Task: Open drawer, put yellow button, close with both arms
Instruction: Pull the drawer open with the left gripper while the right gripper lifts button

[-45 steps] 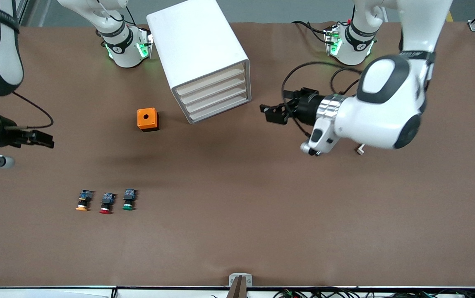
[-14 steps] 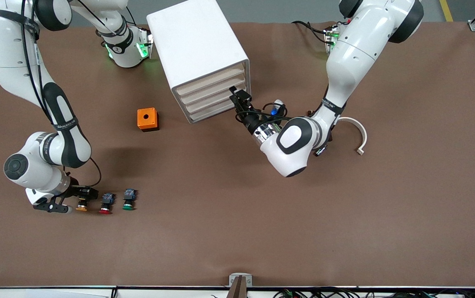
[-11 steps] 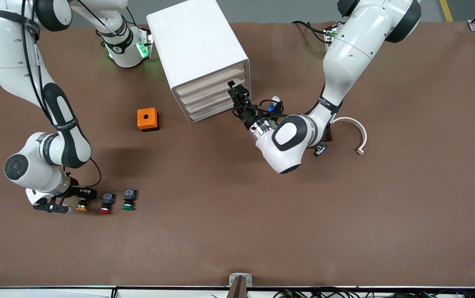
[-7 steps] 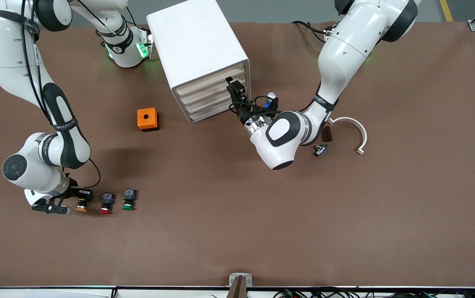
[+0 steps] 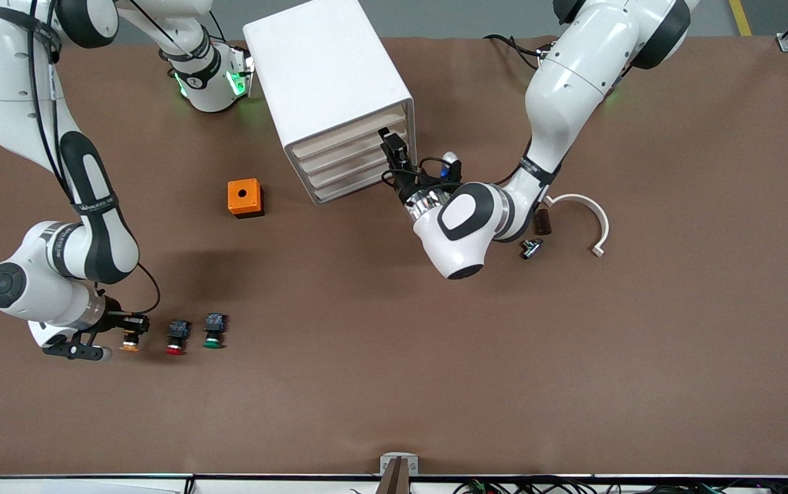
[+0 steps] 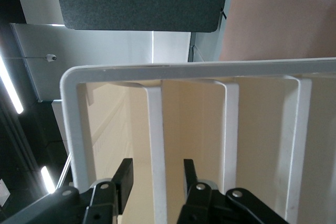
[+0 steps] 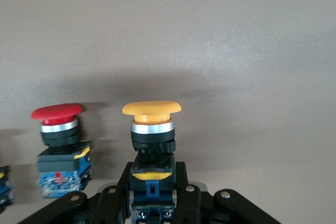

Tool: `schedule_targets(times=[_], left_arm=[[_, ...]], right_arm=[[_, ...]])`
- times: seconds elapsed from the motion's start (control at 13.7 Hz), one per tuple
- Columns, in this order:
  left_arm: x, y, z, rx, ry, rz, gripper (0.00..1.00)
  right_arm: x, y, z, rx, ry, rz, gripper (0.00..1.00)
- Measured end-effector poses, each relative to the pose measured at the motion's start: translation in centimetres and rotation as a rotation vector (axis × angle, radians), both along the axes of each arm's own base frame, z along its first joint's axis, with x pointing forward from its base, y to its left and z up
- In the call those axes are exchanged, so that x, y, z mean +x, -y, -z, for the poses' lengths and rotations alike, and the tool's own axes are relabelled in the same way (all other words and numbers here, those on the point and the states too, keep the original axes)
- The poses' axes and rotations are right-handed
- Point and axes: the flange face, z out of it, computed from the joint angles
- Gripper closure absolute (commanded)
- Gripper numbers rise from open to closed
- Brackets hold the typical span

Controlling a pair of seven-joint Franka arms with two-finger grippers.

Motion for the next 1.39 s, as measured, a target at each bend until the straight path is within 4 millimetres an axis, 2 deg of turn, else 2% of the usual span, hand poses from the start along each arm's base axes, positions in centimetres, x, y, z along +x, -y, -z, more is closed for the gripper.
schedule_targets(times=[0.37, 0.73, 0.95, 1.17, 1.39], left_arm=[[-2.1, 1.7, 0.8, 0.006, -0.01, 0.04, 0.57], [-3.9, 3.2, 1.0, 0.007, -0.012, 0.074, 0.76], [-4.3, 3.6, 0.8, 0.003, -0.011, 0.083, 0.88], [-4.3, 3.7, 0.7, 0.001, -0.011, 0.085, 0.92], [-4.3, 3.7, 0.7, 0.0, -0.012, 0.084, 0.93]], right_arm=[[-0.2, -1.2, -3.8, 0.014, -0.019, 0.035, 1.0], [-0.5, -3.2, -6.3, 0.022, -0.05, 0.091, 1.0], [-1.0, -6.2, -8.8, 0.022, -0.076, 0.141, 1.0], [-1.8, -10.0, -12.1, 0.02, -0.089, 0.202, 1.0], [-3.8, -14.4, -14.6, 0.016, -0.092, 0.282, 1.0]])
